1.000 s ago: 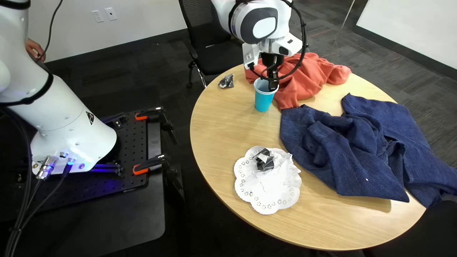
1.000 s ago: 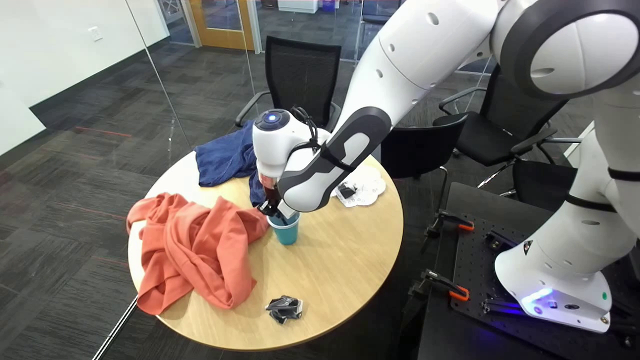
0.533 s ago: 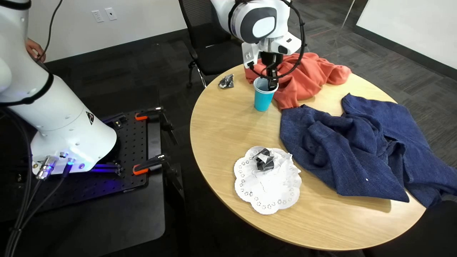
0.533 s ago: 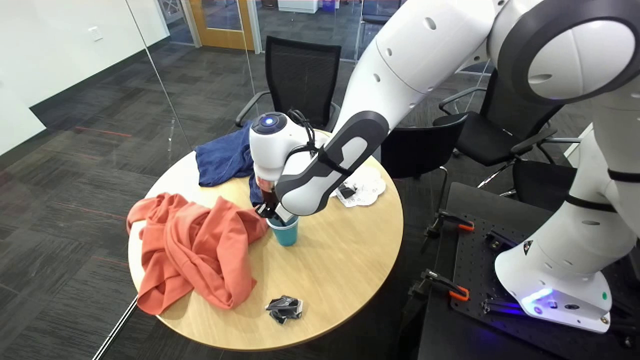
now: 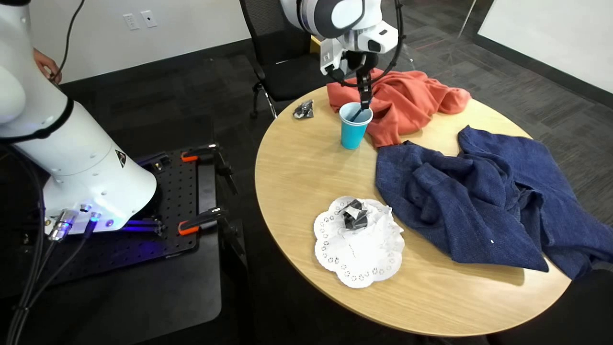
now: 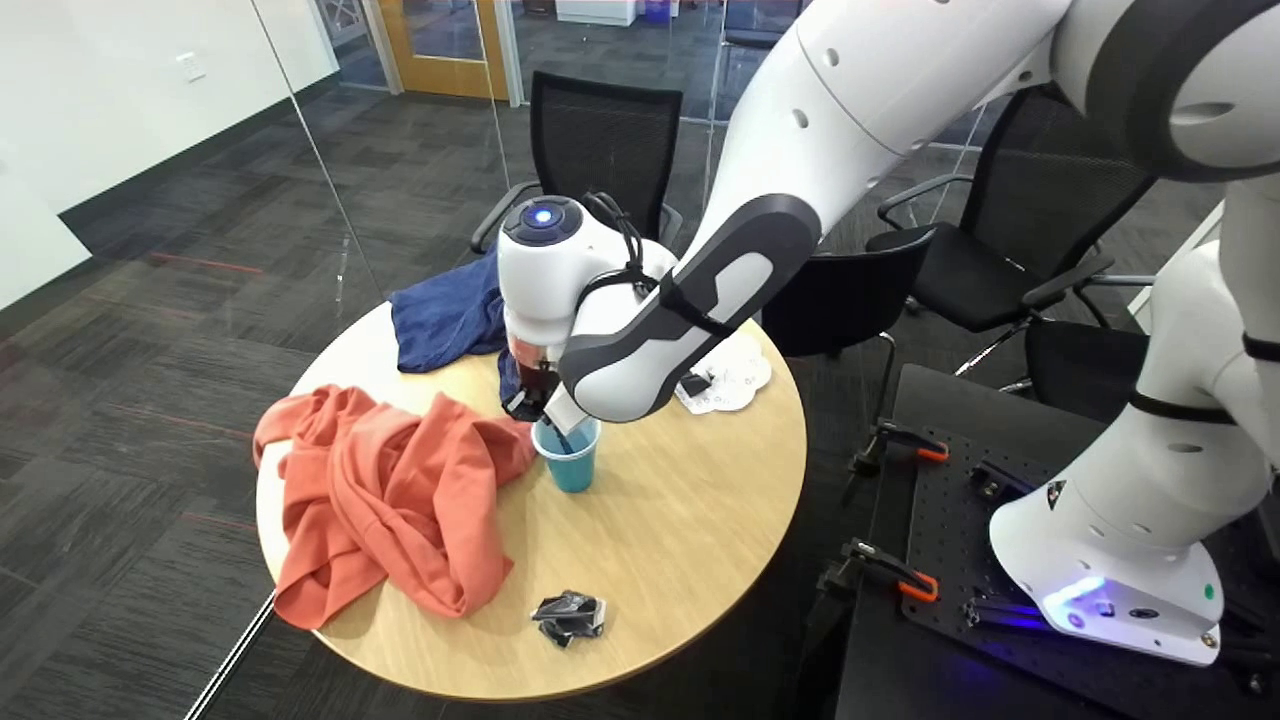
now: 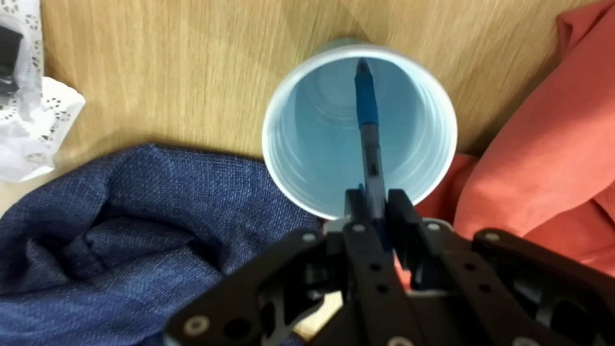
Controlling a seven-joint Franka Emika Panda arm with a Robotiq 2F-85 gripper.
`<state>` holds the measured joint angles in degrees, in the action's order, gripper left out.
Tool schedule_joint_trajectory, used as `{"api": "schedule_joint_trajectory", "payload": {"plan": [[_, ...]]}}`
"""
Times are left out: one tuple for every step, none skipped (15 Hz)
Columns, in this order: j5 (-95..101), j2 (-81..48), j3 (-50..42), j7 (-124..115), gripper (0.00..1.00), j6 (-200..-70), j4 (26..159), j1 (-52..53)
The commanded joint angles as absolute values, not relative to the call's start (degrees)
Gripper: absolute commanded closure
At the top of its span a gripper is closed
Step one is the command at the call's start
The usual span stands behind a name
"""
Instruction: Remove the pen from the blue cup and put it on the table
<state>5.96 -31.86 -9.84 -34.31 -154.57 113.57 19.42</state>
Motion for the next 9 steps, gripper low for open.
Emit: {"api": "schedule_joint_trajectory", "payload": {"plan": [[10.4,-23.0,-13.6,-39.8,0.96,-156.7,121.7,22.7],[12.1,-20.9,-14.2,-41.1,0.96,-156.6,123.1,23.2],[13.7,-19.0,-14.5,-42.4,0.96,-156.5,124.4,23.3],[15.6,-17.1,-14.6,-43.8,0.96,-156.3,125.6,23.4],[17.1,-14.9,-14.1,-44.7,0.96,-156.5,127.2,22.9],[18.7,-13.1,-13.5,-45.9,0.96,-156.6,128.4,22.3],[20.1,-11.1,-12.9,-47.0,0.96,-156.7,129.7,21.7],[21.3,-9.3,-12.3,-47.9,0.96,-156.4,130.9,21.0],[22.4,-7.5,-11.5,-49.2,0.96,-155.7,132.0,20.3]]}}
